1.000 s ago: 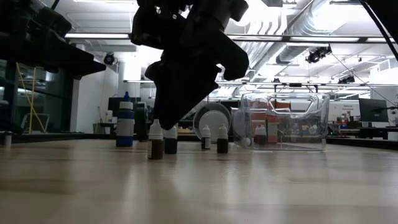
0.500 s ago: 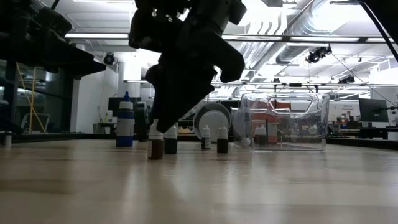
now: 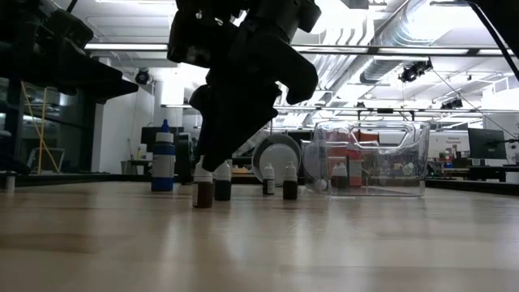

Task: Pick & Place food coloring
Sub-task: Put the small orange food coloring bottle into the transparent bin

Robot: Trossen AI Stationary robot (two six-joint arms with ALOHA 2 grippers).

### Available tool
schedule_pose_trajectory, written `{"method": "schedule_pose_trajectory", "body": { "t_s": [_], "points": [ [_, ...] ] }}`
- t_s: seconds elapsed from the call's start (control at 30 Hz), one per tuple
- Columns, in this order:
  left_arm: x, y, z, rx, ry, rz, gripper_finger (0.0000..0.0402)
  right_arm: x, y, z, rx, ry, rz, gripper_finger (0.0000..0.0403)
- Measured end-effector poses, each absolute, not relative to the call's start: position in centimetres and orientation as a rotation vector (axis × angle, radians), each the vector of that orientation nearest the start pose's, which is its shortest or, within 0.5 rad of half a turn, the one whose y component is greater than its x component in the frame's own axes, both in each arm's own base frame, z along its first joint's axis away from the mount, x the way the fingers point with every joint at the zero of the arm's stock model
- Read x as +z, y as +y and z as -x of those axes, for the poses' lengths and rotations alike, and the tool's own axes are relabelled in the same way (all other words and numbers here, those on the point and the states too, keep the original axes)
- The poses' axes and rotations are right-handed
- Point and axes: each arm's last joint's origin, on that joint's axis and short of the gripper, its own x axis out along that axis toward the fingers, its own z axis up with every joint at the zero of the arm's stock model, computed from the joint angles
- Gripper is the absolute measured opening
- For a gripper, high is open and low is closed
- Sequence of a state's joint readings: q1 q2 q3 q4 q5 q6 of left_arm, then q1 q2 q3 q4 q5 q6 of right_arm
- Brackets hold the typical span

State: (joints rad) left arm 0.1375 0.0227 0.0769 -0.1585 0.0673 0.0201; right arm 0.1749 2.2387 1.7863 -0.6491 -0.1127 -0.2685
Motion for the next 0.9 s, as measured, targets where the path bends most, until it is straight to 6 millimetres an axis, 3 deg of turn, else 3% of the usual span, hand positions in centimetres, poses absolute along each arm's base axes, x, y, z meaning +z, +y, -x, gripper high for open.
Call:
{"method": "schedule_pose_trajectory", "body": {
  "t_s": [0.53,0.9],
  "points": [
    [17.26,1.09,-9.3,0.069,0.105,-0.009,0.0278,16.24,8.59,-46.93,0.384,1.067,0.252,0.0135],
    [17.27,1.09,-9.29,0.069,0.104,-0.009,0.0278,16.22,8.59,-46.89,0.385,1.072,0.249,0.0094]
  ]
}}
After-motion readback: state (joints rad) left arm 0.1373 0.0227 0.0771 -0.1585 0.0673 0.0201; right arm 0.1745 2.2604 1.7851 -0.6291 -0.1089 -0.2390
